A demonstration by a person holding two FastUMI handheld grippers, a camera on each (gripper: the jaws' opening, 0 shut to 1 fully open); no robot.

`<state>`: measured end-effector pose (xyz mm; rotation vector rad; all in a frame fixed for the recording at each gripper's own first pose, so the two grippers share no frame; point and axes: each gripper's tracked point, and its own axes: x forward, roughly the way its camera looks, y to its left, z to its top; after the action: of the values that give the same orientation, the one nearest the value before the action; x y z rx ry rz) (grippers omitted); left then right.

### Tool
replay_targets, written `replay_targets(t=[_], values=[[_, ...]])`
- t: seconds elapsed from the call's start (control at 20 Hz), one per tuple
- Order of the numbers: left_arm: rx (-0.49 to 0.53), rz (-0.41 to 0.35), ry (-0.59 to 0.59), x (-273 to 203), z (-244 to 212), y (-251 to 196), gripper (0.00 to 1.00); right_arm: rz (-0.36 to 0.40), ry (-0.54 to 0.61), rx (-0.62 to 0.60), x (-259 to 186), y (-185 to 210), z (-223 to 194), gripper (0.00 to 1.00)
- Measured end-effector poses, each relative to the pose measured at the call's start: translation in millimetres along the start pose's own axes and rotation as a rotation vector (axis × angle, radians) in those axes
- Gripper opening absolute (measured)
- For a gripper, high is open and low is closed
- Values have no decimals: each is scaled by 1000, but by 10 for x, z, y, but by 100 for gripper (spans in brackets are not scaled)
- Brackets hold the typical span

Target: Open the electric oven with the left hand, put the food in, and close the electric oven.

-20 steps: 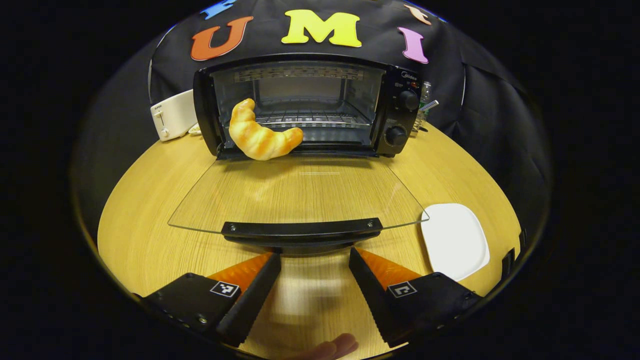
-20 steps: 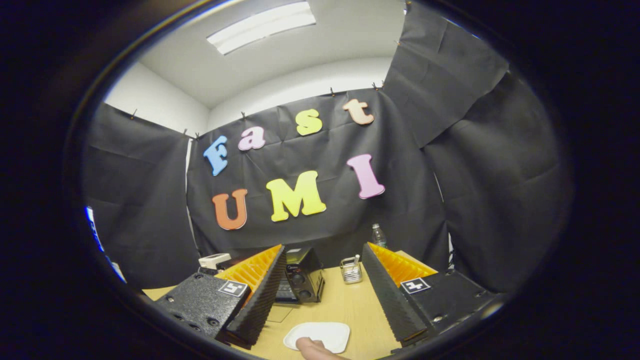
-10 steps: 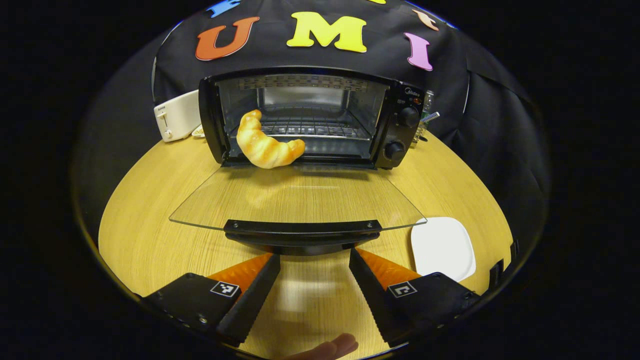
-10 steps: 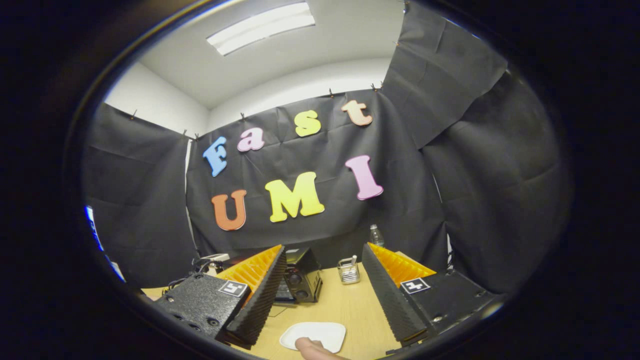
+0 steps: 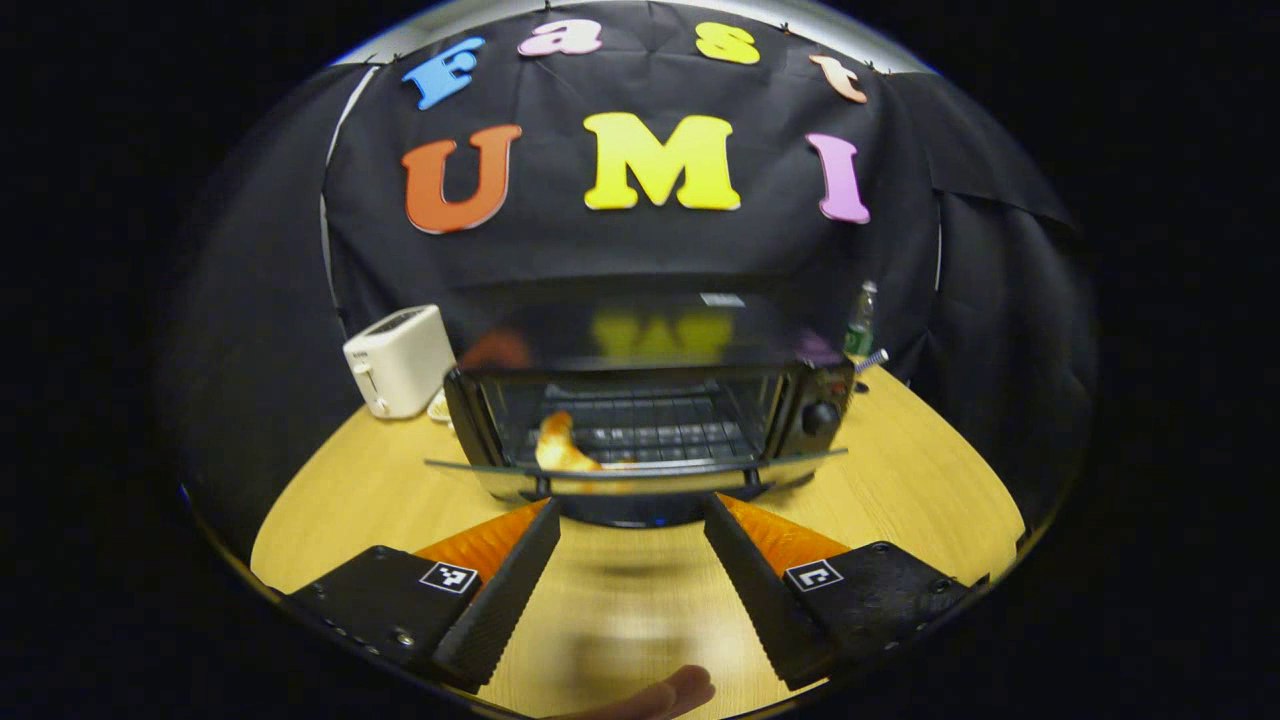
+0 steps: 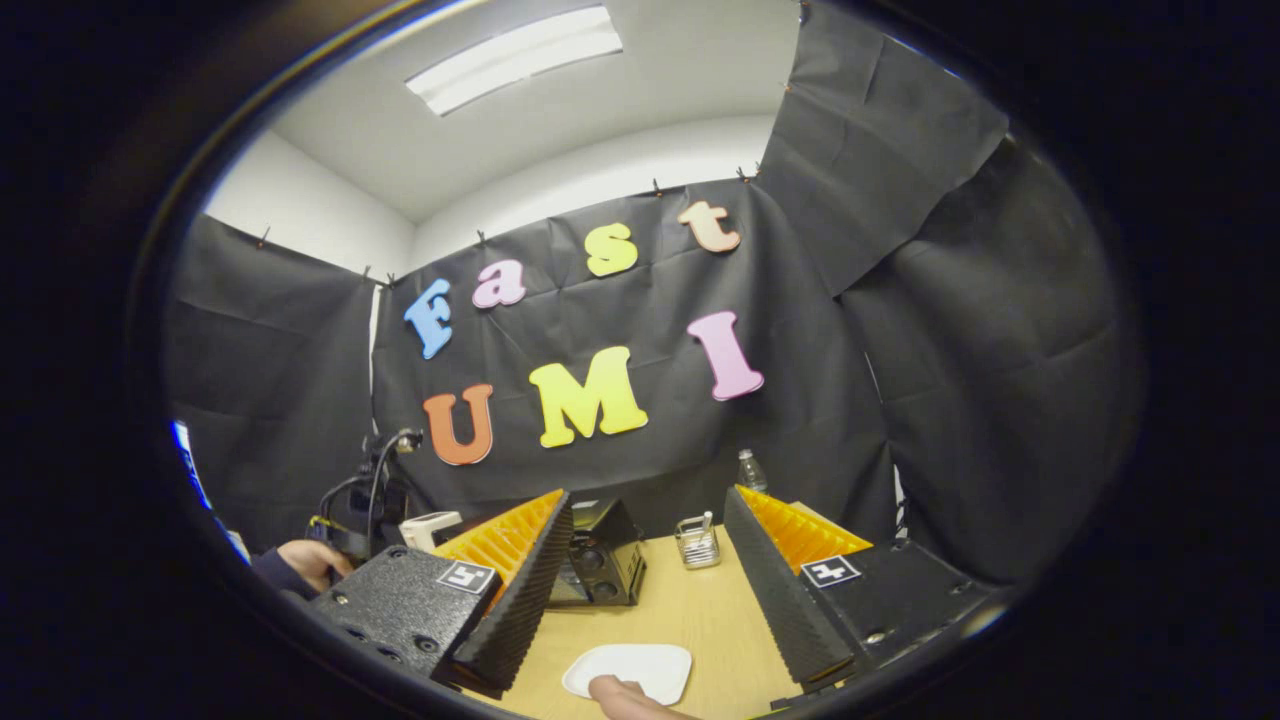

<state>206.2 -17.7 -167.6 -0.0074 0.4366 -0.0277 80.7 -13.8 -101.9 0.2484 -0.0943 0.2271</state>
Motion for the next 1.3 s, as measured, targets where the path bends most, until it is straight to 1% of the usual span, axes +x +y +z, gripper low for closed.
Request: replay_targets(t=[0.1, 0.2, 0.4, 0.55, 0.7, 0.8, 0.9, 0.95, 1.15, 1.3], values=[[-53, -42, -62, -68, 188, -25, 94, -4, -13, -6, -15, 10, 53, 100], [-88, -65, -80, -190, 223, -5, 93, 1, -16, -6, -46, 36, 57, 100], [-66, -95, -48, -302, -45, -1, 95, 14, -19, -9, -69, 76, 83, 100], [-51, -106, 4, -315, -380, -4, 95, 18, -19, -11, -87, 106, 76, 100], [-37, -81, 32, -359, -632, 68, 95, 18, -20, -21, -109, 102, 107, 100], [-40, -85, -9, -542, -725, 54, 95, 18, -26, -28, -133, 112, 152, 100], [-31, -98, -84, -833, -741, 25, 94, 8, -40, -39, -184, 102, 213, 100], [-18, -93, -122, -992, -731, 38, 95, 2, -42, -48, -211, 108, 237, 100], [29, -10, -302, -1707, -435, 245, 94, 12, -40, -55, -384, 298, 289, 100], [50, 25, -357, -2240, -238, 323, 94, 10, -7, -84, -477, 397, 242, 100]])
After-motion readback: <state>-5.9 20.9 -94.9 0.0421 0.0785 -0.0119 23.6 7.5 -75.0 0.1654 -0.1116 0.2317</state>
